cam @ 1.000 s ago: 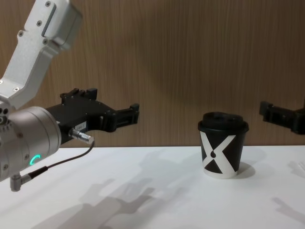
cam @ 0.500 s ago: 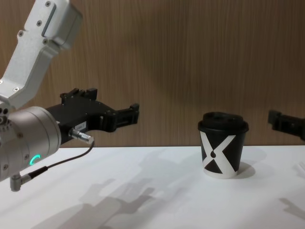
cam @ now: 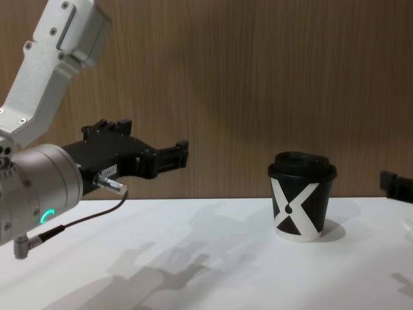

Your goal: Pick up the straw with one hand, pass it to the other hand, and insert it into the cup.

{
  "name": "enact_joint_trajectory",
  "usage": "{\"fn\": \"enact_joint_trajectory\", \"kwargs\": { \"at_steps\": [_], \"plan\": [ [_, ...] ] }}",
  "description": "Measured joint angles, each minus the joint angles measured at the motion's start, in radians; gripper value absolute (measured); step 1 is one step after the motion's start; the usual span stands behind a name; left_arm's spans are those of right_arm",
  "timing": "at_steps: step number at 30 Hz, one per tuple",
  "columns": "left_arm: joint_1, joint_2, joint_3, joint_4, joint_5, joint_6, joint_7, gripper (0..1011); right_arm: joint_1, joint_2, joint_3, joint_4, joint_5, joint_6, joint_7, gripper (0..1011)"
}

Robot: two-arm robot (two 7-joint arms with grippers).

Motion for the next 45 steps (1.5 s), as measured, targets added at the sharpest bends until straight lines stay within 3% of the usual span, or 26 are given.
{"fn": "enact_joint_trajectory", "kwargs": {
  "at_steps": [13,29,37,45],
  "plan": [
    [0.0,0.0,0.0,0.0,0.0,0.0,0.0,1003,-0.046,-0.005,0.029,-0.022,0.019,0.066,-0.004,1001],
    [0.0,0.0,0.0,0.0,0.0,0.0,0.0,1003,-0.087,-0.049,0.081,-0.019,0.068,0.133,-0.025,1001],
    [0.0,0.0,0.0,0.0,0.0,0.0,0.0,1003,-0.098,-0.051,0.09,-0.017,0.069,0.15,-0.024,1001],
    [0.0,0.0,0.0,0.0,0.0,0.0,0.0,1003,-0.106,-0.031,0.088,-0.019,0.041,0.158,-0.014,1001]
  ]
}}
